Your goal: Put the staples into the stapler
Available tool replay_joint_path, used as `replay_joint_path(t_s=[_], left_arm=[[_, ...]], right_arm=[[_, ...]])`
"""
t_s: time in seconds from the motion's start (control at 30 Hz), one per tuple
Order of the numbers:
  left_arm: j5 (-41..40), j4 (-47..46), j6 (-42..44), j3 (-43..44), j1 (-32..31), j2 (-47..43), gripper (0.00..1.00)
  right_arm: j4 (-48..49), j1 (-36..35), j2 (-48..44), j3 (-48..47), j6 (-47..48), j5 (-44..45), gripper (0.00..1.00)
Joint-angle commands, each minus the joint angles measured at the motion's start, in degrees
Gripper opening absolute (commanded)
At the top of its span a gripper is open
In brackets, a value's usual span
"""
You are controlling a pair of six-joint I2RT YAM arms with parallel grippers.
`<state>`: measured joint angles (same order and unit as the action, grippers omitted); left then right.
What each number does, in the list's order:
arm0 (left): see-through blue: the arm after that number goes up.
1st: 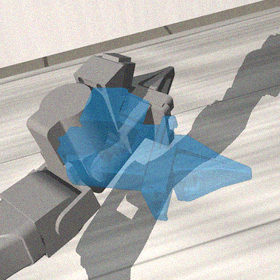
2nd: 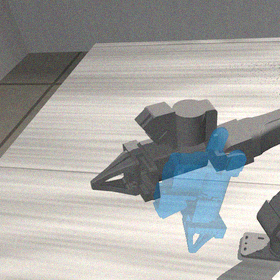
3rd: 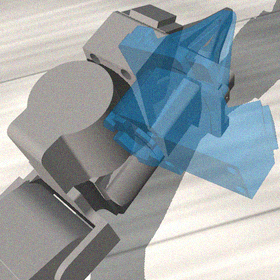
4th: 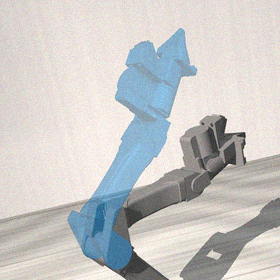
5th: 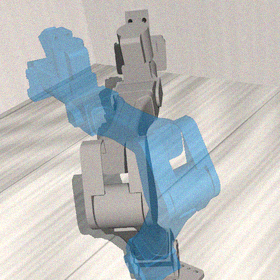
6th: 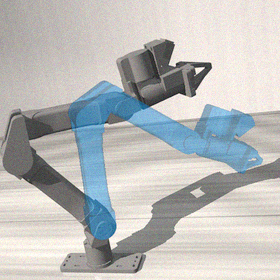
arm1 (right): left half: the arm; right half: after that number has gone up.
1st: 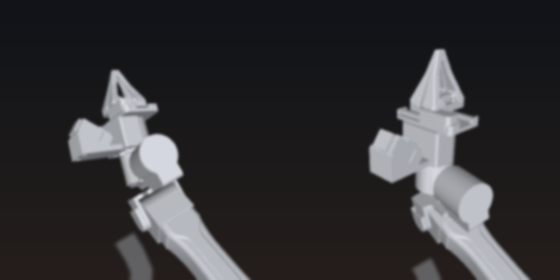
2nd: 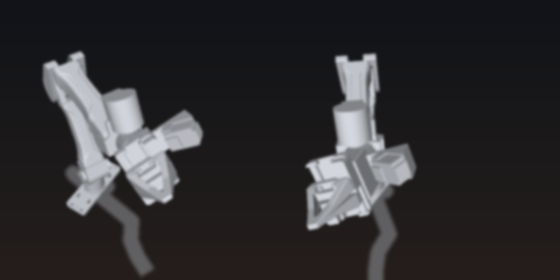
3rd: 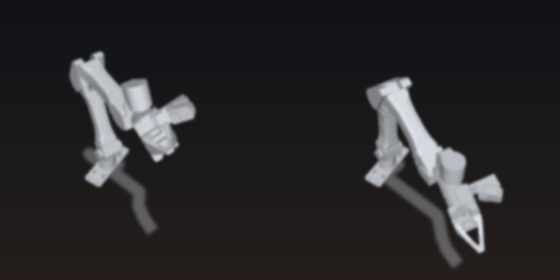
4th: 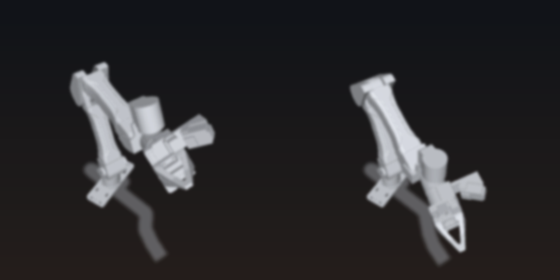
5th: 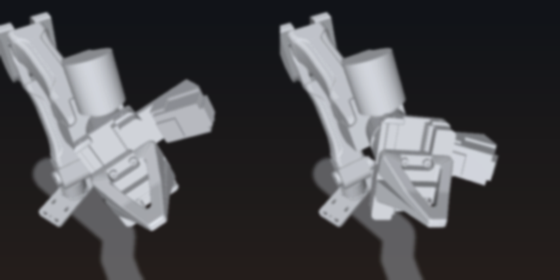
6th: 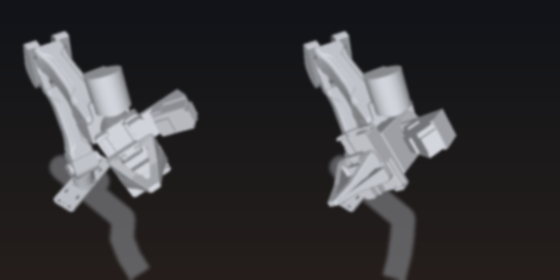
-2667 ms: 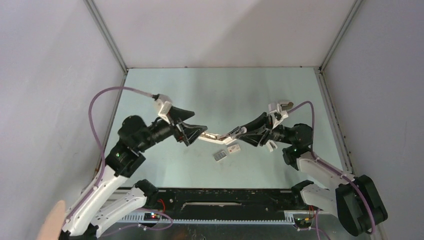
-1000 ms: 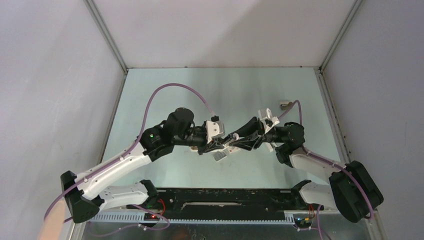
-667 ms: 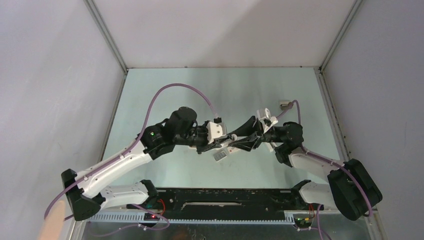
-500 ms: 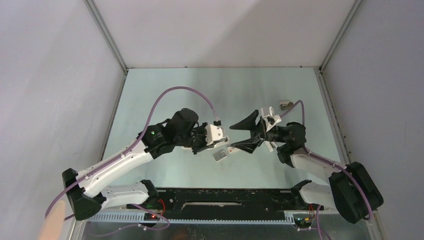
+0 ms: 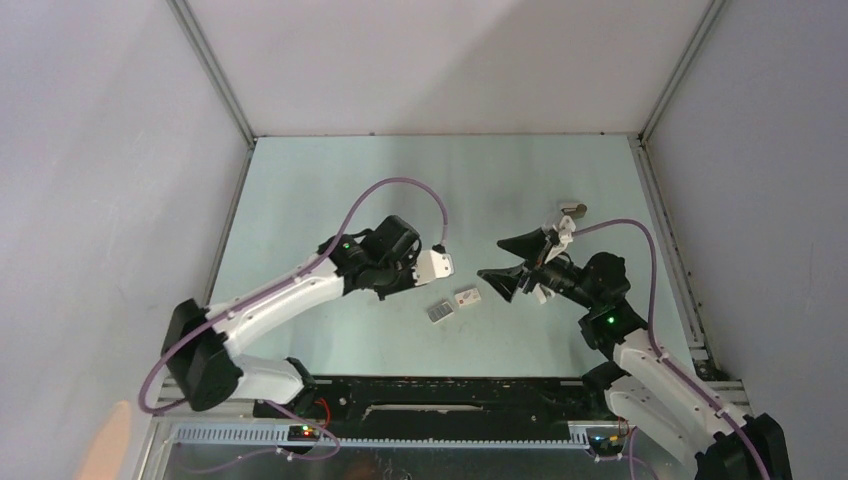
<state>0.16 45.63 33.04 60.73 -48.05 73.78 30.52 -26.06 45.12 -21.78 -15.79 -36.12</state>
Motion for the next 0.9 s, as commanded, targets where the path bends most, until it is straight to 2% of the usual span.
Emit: replay_joint_path(t_s=[0.0,0.13,0.23,0.43,0.63,0.77,0.87], left_arm=[[-3.3,-0.8,2.5,0.1,3.2,5.1,0.05],[-5.8,0.3,2.7,1.8,4.3,11.8,0.06],[-4.8,0.3,2.4,2.5,4.4,15.7,0.06],[-3.4,-2.5,2.5,0.3,4.4,19.6,0.09],[-2.5,-3.2,2.2,-0.3,4.5,22.3,0.18],[-2.9,-3.7,2.1,-0.4,4.5,23.3,0.24],[-3.7,-3.4,1.7,-0.3,4.5,24.0,0.30]], right_arm=[[-16.1,1.4,-3.4,-0.2,0.7,10.8,0.88],[-20.6,4.2,-3.9,-0.2,-3.4,12.9,0.90],[-23.4,7.5,-3.4,-0.2,-5.4,11.6,0.90],[-27.0,13.0,-3.3,-0.3,-9.2,10.2,0.91],[-27.0,14.3,-2.2,-0.3,-9.5,8.5,0.91],[-26.6,15.2,-1.3,-0.3,-13.0,8.0,0.99],[-26.9,16.6,-1.5,-0.3,-16.3,9.0,1.00]])
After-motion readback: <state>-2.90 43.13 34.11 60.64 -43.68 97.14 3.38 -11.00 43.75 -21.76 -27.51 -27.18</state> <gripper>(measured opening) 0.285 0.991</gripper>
